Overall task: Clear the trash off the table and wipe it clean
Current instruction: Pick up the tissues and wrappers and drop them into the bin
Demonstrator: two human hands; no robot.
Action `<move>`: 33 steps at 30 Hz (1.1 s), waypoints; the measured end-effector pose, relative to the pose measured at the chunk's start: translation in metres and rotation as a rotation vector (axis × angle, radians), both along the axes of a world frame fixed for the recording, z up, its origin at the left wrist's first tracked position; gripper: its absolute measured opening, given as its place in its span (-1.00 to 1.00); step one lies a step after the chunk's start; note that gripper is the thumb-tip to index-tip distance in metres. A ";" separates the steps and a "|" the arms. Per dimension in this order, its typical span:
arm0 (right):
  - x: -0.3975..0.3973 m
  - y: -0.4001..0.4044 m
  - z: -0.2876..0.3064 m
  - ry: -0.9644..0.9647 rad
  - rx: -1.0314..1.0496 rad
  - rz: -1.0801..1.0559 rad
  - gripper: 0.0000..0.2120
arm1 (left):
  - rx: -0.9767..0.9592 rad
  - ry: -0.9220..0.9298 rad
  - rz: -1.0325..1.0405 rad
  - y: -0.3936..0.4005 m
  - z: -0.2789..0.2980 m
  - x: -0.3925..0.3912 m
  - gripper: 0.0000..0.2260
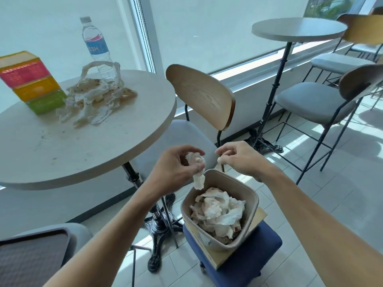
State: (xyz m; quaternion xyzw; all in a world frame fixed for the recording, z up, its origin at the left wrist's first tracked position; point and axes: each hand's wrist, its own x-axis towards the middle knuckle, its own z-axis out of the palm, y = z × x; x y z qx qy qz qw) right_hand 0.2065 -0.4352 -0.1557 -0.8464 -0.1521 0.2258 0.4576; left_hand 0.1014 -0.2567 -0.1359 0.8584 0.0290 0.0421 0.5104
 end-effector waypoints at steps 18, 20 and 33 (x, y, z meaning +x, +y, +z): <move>-0.004 0.074 0.078 -0.189 0.245 0.141 -0.87 | 0.203 -0.110 0.057 0.059 0.073 -0.023 -0.82; -0.007 0.099 0.093 -0.244 0.282 0.160 -0.89 | 0.219 -0.120 0.121 0.081 0.084 -0.027 -0.81; -0.006 0.261 0.097 -0.542 -0.076 0.405 -0.59 | 0.392 -0.048 0.454 0.236 0.091 -0.035 -0.83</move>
